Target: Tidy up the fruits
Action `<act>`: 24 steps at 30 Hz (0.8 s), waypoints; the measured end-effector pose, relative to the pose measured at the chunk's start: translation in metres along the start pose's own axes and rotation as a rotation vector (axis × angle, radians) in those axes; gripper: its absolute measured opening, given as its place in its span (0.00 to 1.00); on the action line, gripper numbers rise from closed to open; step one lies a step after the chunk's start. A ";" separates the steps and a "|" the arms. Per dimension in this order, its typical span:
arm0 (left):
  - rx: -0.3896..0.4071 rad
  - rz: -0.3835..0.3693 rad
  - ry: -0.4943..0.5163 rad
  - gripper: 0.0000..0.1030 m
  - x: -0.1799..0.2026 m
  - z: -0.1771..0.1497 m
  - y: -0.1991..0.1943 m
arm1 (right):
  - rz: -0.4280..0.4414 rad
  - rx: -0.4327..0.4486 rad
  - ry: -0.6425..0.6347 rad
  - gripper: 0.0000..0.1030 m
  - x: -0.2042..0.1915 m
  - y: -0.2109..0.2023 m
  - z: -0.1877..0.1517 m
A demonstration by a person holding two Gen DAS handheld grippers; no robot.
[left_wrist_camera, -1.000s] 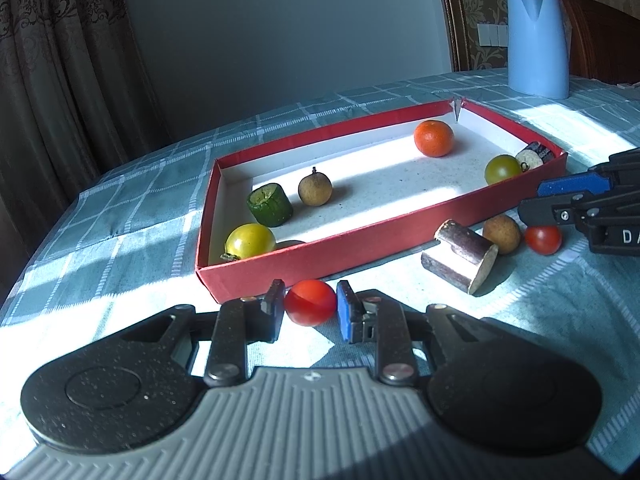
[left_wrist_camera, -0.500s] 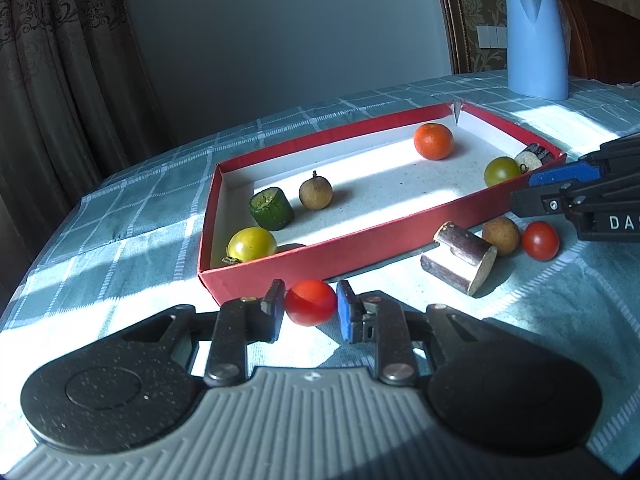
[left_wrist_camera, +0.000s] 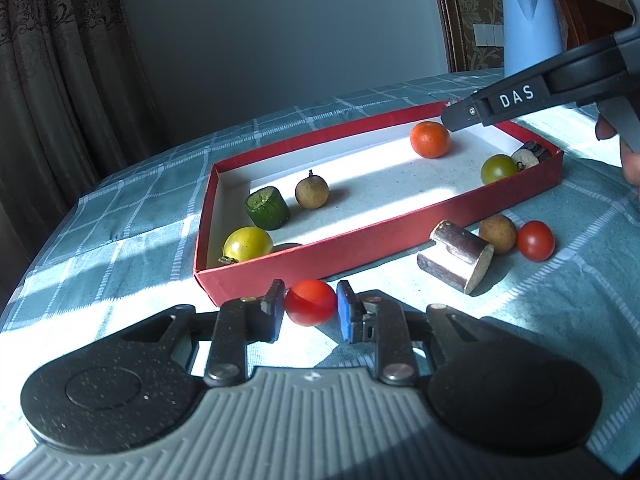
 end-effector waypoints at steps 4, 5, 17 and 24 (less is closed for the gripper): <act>0.000 -0.003 0.003 0.24 0.001 0.000 0.000 | 0.006 -0.052 0.012 0.27 0.003 0.023 -0.008; 0.000 -0.004 0.006 0.24 0.001 0.000 0.000 | 0.006 -0.066 0.011 0.27 0.002 0.028 -0.010; 0.002 -0.004 0.004 0.25 0.001 -0.001 0.000 | 0.007 -0.142 -0.001 0.57 0.002 0.050 -0.028; 0.023 0.006 -0.025 0.25 -0.004 0.000 -0.004 | 0.000 -0.054 0.112 0.70 0.027 0.014 -0.026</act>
Point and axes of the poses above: each gripper's, at about its wrist camera, not at the fingertips, and y roughly the way its jaws point, x to its right, z to its top, the point moved 6 cm from there along y, roughly the way its jaws point, and after that the axes turned 2 degrees about z, right-handed, at the moved point
